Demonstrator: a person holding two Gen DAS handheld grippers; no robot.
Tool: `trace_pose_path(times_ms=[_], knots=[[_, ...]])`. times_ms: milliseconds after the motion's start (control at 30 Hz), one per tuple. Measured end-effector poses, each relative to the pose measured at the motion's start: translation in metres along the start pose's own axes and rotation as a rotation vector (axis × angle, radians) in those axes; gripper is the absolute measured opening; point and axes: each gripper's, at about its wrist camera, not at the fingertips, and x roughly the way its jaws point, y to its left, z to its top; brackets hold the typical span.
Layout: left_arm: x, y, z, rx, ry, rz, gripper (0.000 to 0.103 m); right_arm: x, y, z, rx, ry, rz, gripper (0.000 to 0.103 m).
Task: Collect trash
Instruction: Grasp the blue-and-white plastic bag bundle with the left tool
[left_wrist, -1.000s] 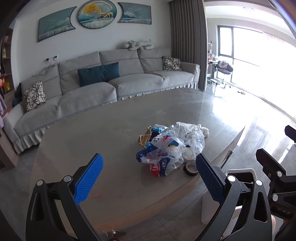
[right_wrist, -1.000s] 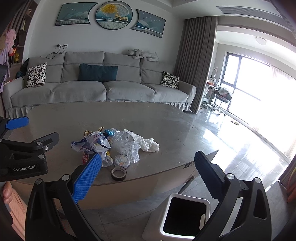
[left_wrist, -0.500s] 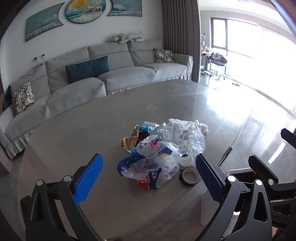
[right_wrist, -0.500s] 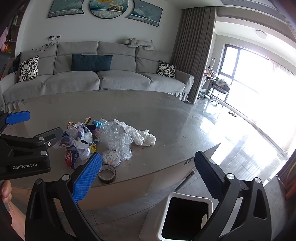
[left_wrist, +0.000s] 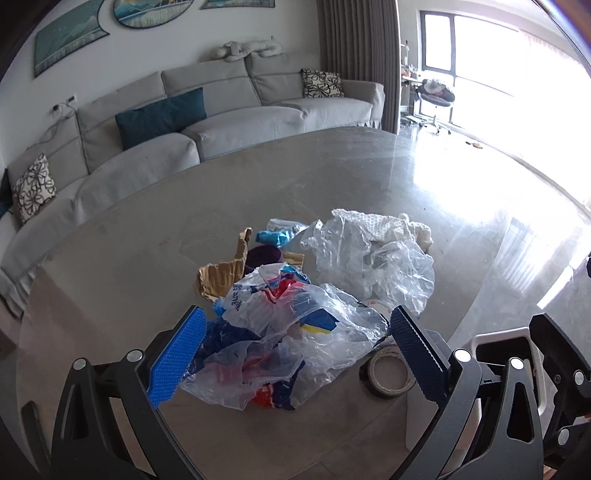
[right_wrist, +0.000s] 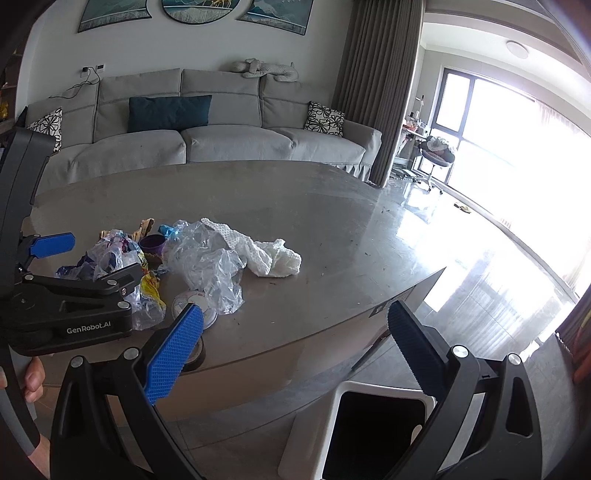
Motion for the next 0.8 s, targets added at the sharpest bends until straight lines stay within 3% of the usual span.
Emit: trace_pose_path(times_ms=[333, 367, 433, 567, 600, 700, 800], knots=[[0.026, 0.006, -0.001, -0.029, 0.016, 0.008, 0.096, 0.019, -0.001, -0.005, 0.012, 0.037, 0.013, 0.100], [0.026, 0.008, -0.001, -0.036, 0.017, 0.003, 0.091, 0.020, -0.002, -0.005, 0.016, 0.037, 0.015, 0.100], [0.027, 0.011, -0.002, -0.035, 0.027, 0.011, 0.067, 0.020, -0.002, -0.004, 0.026, 0.035, 0.020, 0.100], [0.029, 0.021, -0.004, -0.053, 0.043, -0.017, 0.040, 0.017, 0.001, -0.003, 0.025, 0.027, 0.026, 0.100], [0.029, 0.022, -0.005, -0.056, 0.043, -0.018, 0.027, 0.016, 0.002, -0.003, 0.021, 0.026, 0.025, 0.100], [0.022, 0.026, -0.008, -0.064, 0.023, -0.011, 0.018, 0.014, 0.006, -0.003, 0.008, 0.024, 0.025, 0.100], [0.007, 0.028, -0.010, -0.063, -0.012, -0.001, 0.017, 0.012, 0.009, -0.004, -0.006, 0.018, 0.030, 0.100]])
